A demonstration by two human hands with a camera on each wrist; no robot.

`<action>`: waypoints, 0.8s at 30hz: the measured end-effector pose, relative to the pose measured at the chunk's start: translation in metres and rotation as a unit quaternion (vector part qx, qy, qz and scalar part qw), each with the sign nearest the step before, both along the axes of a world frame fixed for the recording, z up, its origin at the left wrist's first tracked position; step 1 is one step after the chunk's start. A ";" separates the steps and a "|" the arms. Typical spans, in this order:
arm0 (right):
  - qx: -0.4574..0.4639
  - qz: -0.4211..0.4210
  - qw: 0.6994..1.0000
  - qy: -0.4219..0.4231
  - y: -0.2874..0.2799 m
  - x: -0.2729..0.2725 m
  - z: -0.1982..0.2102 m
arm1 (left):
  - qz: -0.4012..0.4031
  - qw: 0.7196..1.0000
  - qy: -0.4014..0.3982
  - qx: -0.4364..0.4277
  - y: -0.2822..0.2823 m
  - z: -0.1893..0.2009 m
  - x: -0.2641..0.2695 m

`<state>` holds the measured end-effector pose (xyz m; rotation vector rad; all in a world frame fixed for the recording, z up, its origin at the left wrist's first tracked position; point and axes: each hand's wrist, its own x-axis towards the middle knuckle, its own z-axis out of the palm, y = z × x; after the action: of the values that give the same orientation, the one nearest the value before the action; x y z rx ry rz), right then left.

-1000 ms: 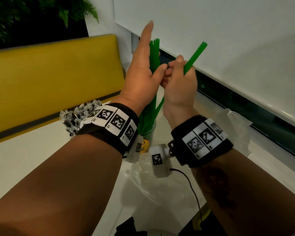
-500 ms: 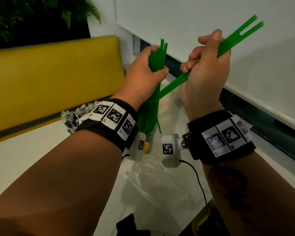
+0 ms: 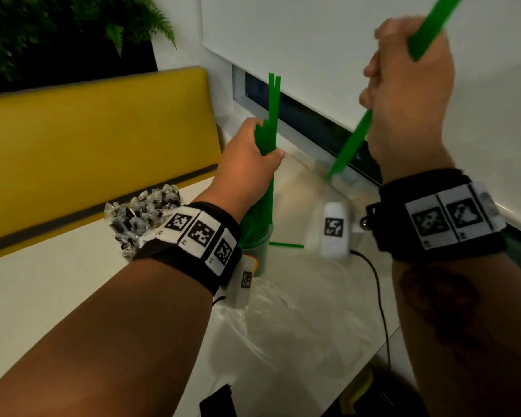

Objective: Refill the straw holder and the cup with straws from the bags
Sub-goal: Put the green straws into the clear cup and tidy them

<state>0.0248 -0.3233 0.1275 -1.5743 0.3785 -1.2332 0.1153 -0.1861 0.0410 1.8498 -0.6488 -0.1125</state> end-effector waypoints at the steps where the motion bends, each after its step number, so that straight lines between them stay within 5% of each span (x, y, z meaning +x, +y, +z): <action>1: -0.046 -0.030 0.993 0.103 -0.010 0.005 -0.007 | 0.010 1.000 -0.006 0.005 0.001 -0.002 0.000; 4: -0.128 0.012 0.939 0.320 -0.016 0.016 -0.048 | 0.033 0.999 -0.031 0.024 0.002 -0.007 0.000; 9: -0.223 0.141 0.953 0.147 0.029 0.018 -0.034 | 0.051 0.993 -0.070 0.085 0.004 -0.010 0.004; 12: -0.411 0.099 0.889 0.179 0.036 0.041 -0.009 | 0.053 0.986 -0.075 0.139 0.003 -0.010 0.003; 15: -0.477 0.090 0.837 0.252 0.033 0.061 -0.024 | 0.049 0.984 -0.072 0.153 0.003 -0.008 0.002; 17: -0.436 0.088 0.857 0.259 0.033 0.062 -0.045 | 0.045 0.982 -0.078 0.164 0.003 -0.007 0.005; 21: -0.207 0.054 0.970 0.117 0.033 0.042 -0.076 | 0.051 0.986 -0.059 0.148 0.004 -0.007 0.009; 24: -0.096 0.045 0.992 0.073 0.025 0.033 -0.084 | 0.047 0.989 -0.035 0.134 0.006 -0.008 0.007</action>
<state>0.0575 -0.2986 0.0432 -1.8326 0.2849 -1.1155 0.1219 -0.1804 0.0334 2.1476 -0.6175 -0.0751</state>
